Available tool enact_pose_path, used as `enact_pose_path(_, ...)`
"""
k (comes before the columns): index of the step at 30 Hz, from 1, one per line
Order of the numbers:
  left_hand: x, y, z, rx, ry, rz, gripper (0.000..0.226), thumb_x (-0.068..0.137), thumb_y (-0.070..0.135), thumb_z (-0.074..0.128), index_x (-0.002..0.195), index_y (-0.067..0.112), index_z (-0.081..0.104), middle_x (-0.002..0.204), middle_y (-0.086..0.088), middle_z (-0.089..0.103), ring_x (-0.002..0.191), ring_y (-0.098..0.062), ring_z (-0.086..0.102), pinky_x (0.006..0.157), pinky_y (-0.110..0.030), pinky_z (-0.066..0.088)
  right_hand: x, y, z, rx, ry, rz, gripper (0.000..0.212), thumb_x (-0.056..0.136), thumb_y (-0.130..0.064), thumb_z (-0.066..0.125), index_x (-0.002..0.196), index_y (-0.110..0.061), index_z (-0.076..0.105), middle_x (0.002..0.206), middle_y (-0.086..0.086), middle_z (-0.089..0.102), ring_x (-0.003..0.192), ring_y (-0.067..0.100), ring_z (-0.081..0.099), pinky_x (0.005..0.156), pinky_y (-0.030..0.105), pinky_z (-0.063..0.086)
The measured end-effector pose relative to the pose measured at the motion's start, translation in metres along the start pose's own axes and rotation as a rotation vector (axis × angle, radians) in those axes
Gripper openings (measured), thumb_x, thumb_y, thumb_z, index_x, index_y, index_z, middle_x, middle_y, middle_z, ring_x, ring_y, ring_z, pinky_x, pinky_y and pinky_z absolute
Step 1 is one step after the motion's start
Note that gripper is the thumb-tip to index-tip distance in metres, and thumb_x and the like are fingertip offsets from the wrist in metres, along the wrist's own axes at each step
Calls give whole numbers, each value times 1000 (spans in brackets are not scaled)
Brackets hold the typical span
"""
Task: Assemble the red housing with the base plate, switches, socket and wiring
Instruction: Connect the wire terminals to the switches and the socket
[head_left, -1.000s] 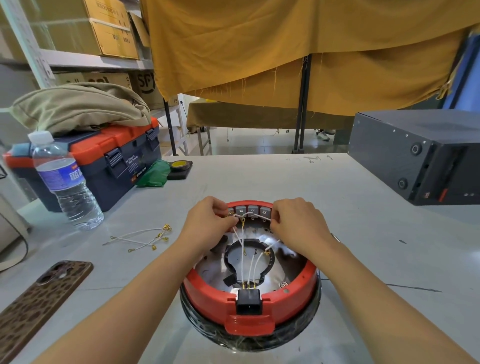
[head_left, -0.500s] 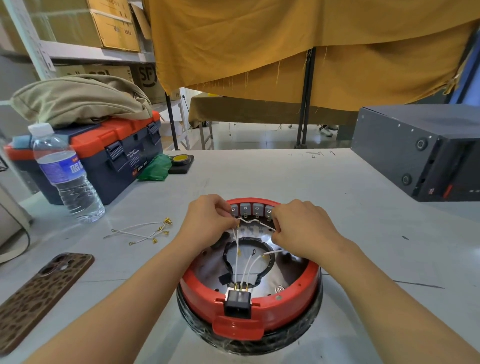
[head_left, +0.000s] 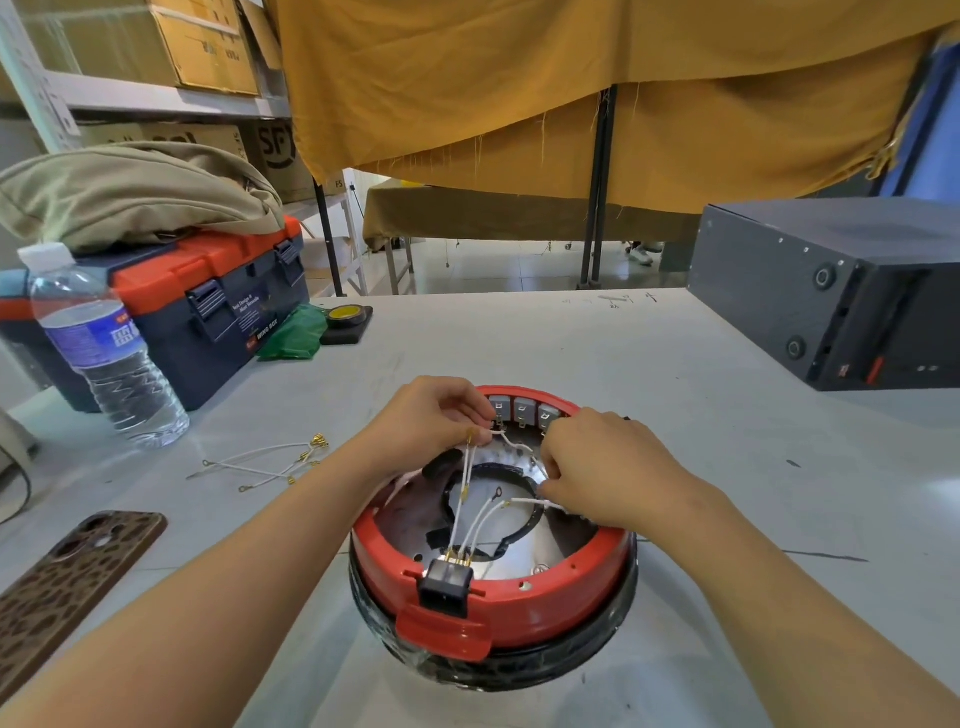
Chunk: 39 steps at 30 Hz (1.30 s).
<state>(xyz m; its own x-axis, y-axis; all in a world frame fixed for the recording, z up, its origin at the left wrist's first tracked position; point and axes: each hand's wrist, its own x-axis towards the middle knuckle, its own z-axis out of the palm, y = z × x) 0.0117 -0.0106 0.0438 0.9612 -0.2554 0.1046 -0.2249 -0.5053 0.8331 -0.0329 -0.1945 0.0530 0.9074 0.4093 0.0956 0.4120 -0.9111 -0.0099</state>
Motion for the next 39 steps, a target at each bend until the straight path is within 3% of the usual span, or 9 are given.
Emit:
enact_pose_path(3,5,0,-1,-2,-72,23,19,76,-4,72,85,12,67,79,-5,68,71,-8,63,72,-17,52,-3,-2,2,21,19,8,39,85,-24,55,58,-22,28,63,-5,27,70,25,35,60,29,26)
enact_pose_path(6,8,-2,-2,-32,-92,23,21,76,-3,73,83,16,67,78,-2,69,72,-9,65,72,-17,52,-1,2,-3,55,19,14,38,86,-24,55,57,-20,30,63,-3,29,67,25,36,50,29,22)
enact_pose_path(10,10,-5,-1,-51,-87,28,22,75,-2,74,81,17,67,74,1,68,69,-6,64,71,-17,51,14,18,-12,207,72,46,13,85,-21,60,72,-20,62,75,3,58,76,26,58,63,31,46)
enact_pose_path(13,10,-5,0,-56,-86,39,22,74,-4,74,81,16,67,73,0,68,67,-3,64,68,-14,50,31,31,-10,391,157,44,7,84,-19,65,88,-19,71,83,-5,60,87,18,61,74,27,44)
enact_pose_path(16,11,-6,-1,-66,-76,38,22,74,-5,73,81,15,67,73,-1,68,67,-5,63,70,-15,52,49,37,-4,496,145,37,29,83,-27,68,111,-22,63,110,-1,55,103,15,54,79,23,36)
enact_pose_path(20,11,-6,-1,-41,-66,31,21,75,-4,72,83,14,66,77,-5,68,69,-8,64,72,-17,53,60,37,11,638,-40,61,67,82,-35,70,140,-27,37,143,3,42,129,18,42,97,25,33)
enact_pose_path(26,11,-4,0,8,-9,8,23,73,-5,74,83,12,62,78,-6,66,72,-17,65,76,-26,54,62,37,21,539,-11,107,41,93,-23,56,133,-22,47,130,5,56,113,22,52,81,22,34)
enact_pose_path(32,10,2,-4,60,58,-44,26,69,-3,77,87,9,63,77,-4,66,63,-11,65,63,-12,52,59,35,21,506,5,116,37,96,-23,51,133,-22,47,126,6,58,109,23,53,77,24,34)
enact_pose_path(39,10,7,-3,8,79,-137,21,75,-11,66,89,5,67,70,-4,68,58,-6,66,61,-14,52,56,27,23,579,38,212,34,95,-19,49,129,-20,49,123,9,59,106,26,54,75,25,36)
